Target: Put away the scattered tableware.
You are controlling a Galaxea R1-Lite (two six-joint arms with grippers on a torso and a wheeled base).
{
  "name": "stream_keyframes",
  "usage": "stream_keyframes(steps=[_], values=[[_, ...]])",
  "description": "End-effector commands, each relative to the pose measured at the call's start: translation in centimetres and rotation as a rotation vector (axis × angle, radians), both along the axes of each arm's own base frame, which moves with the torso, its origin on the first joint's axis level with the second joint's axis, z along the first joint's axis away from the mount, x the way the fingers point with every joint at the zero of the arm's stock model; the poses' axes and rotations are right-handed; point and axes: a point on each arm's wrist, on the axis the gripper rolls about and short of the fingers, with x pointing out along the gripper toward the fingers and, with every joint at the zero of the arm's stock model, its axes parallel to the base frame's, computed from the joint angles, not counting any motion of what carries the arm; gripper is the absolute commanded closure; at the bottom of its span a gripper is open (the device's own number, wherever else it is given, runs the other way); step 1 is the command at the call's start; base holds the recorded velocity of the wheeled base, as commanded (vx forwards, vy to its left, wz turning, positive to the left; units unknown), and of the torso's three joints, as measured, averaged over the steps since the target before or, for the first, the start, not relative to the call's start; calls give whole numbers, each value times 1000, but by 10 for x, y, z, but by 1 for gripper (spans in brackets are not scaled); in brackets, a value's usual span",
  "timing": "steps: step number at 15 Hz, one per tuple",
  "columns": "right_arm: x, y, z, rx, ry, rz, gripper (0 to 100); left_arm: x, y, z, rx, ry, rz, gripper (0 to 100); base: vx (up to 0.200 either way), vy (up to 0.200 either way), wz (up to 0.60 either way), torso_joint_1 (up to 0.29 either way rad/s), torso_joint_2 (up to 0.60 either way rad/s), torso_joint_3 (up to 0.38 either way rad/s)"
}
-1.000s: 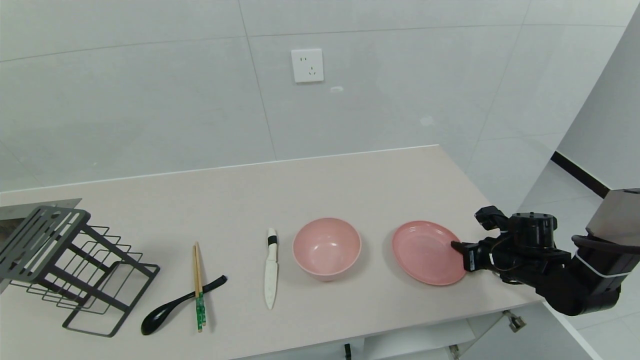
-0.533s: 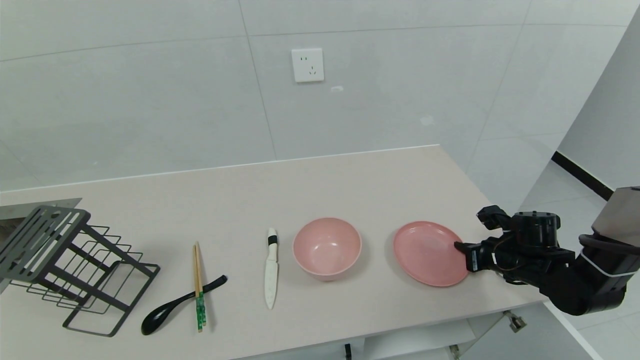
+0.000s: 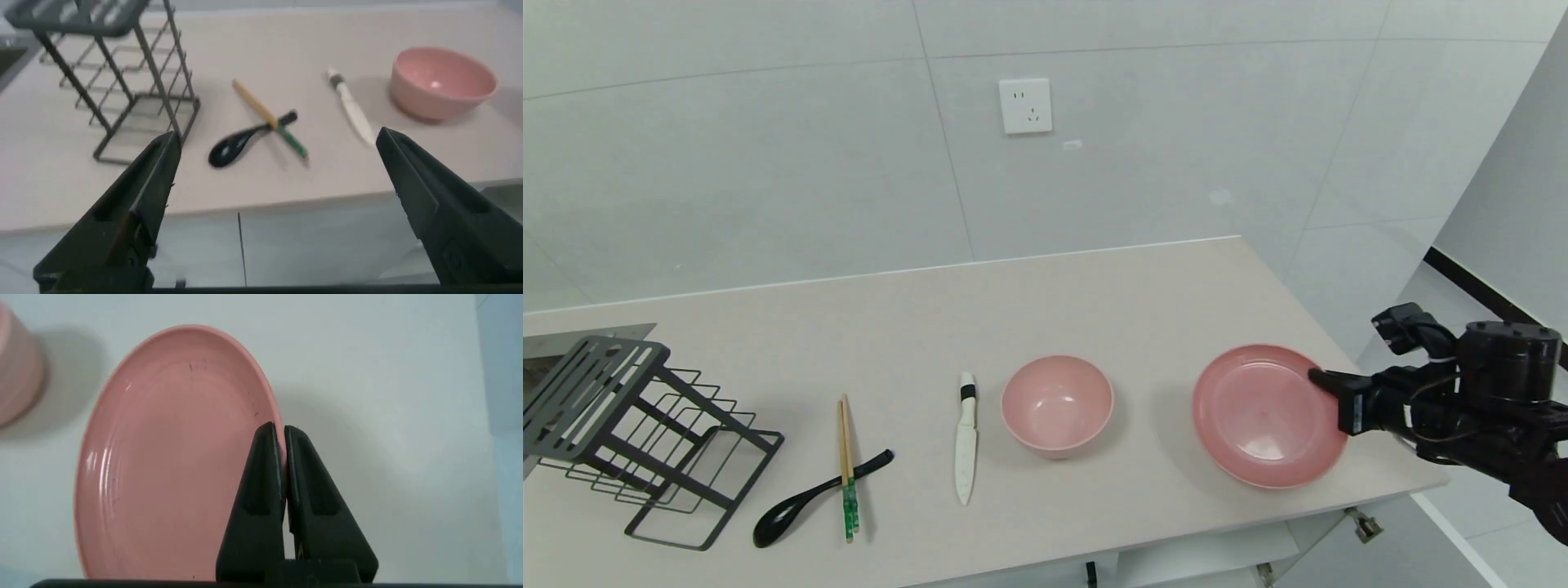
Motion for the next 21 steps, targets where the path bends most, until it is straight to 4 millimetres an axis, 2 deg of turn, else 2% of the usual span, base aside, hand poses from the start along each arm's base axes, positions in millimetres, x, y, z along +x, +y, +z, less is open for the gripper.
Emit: stream_keyframes(steps=[1, 2, 4, 5, 8, 10, 12, 13, 15, 18, 21], values=[[-33, -4, 23, 12, -84, 1, 100, -1, 0, 9, -3, -91, -10, 0, 0, 0, 0, 0, 0, 0], [-43, -5, 23, 15, -83, -2, 100, -2, -1, 16, 0, -153, -41, 0, 0, 0, 0, 0, 0, 0], [-58, -7, 23, 38, -78, -6, 100, -2, -2, 15, 3, -143, -83, 0, 0, 0, 0, 0, 0, 0], [-66, -8, 24, 45, -89, -9, 100, -4, -3, 21, 4, -167, -111, 0, 0, 0, 0, 0, 0, 0], [-95, -15, 26, 49, -124, -30, 100, -12, -5, 59, -36, -236, -247, 0, 0, 0, 0, 0, 0, 0], [-111, -22, 36, 51, -191, -62, 100, -8, -5, 85, -33, -226, -319, 0, 0, 0, 0, 0, 0, 0], [-121, -31, 44, 45, -247, -112, 100, 4, -6, 106, 20, -186, -345, 0, 0, 0, 0, 0, 0, 0], [-119, -35, 50, 35, -276, -132, 100, 12, -6, 111, 64, -160, -346, 0, 0, 0, 0, 0, 0, 0], [-115, -35, 53, 27, -294, -127, 100, 26, -7, 113, 147, -108, -349, 0, 0, 0, 0, 0, 0, 0], [-122, -34, 57, 29, -323, -111, 100, 44, -9, 114, 145, -22, -390, 0, 0, 0, 0, 0, 0, 0], [-126, -33, 59, 22, -339, -101, 100, 69, -12, 117, 116, 84, -523, 0, 0, 0, 0, 0, 0, 0]])
